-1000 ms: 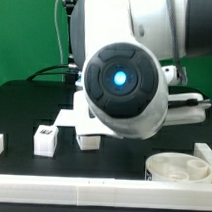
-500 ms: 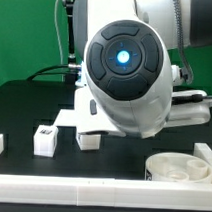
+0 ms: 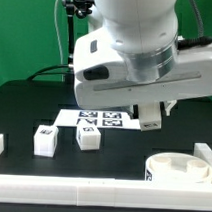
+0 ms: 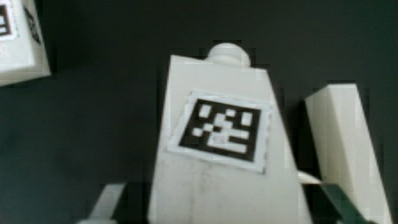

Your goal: Assemble stool

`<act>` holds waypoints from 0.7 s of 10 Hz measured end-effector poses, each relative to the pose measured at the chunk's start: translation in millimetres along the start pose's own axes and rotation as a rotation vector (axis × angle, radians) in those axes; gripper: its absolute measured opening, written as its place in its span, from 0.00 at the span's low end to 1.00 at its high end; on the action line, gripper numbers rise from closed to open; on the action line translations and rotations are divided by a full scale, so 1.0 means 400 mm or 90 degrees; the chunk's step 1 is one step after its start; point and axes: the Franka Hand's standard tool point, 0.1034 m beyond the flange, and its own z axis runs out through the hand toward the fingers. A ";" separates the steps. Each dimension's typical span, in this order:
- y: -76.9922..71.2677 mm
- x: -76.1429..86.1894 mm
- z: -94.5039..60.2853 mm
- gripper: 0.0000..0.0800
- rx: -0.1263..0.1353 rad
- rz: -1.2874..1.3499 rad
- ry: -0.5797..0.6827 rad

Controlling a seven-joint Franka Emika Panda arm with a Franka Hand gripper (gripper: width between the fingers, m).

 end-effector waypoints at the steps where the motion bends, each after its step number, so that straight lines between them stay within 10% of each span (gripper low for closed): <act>1: 0.000 0.019 -0.013 0.41 -0.005 0.002 0.067; 7: -0.011 0.101 -0.121 0.41 -0.055 -0.095 0.384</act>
Offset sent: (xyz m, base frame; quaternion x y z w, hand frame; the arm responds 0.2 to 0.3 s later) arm 0.0232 -0.0082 0.0230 -0.0636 0.2092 -0.1344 0.9665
